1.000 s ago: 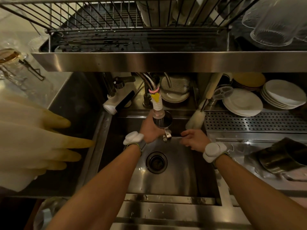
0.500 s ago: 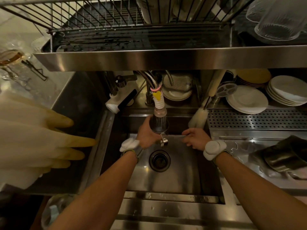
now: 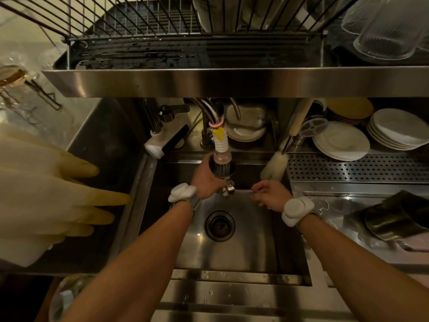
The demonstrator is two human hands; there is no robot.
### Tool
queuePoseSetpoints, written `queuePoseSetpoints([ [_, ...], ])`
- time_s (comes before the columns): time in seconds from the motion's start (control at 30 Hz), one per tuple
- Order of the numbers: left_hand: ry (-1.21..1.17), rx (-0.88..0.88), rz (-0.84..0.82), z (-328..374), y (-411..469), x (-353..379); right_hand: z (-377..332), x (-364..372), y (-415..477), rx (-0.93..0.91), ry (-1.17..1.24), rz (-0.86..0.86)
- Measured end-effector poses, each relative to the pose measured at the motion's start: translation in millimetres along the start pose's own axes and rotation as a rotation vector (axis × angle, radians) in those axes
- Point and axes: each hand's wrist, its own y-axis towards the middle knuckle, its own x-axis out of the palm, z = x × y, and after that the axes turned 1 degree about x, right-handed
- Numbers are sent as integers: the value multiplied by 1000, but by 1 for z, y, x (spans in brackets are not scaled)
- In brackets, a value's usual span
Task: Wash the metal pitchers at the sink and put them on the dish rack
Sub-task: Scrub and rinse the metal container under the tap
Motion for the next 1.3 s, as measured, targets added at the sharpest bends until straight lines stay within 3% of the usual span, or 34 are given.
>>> queuePoseSetpoints([
  [0.1,-5,3,-83,-5,-11,6,-1,1,2,6,-19,4],
  [0.3,46,-115,-59,-22,-7,0,-1,4,1,0,6,-18],
  [0.43,282,-108,-124,-8,-17,6,0,5,1,3,-31,11],
  [0.47,96,-212,6,-16,-13,5,-1,5,0,-1,-29,10],
  [0.5,-109,-465,228,9,-3,-2,-4,4,-2,-10,-23,4],
  [0.53,-163,-602,244,24,-3,-6,-6,3,-3,-18,-15,-5],
  [0.57,-78,-606,177,19,-6,-9,-8,2,-4,-25,-6,-12],
  [0.63,443,-293,1,-12,-24,-20,-13,-1,-7,-34,16,-17],
  [0.73,582,-115,-116,14,-26,-34,-19,-3,-8,-53,41,1],
  [1.3,1170,53,-32,26,-33,-61,-35,-12,-28,-141,-18,38],
])
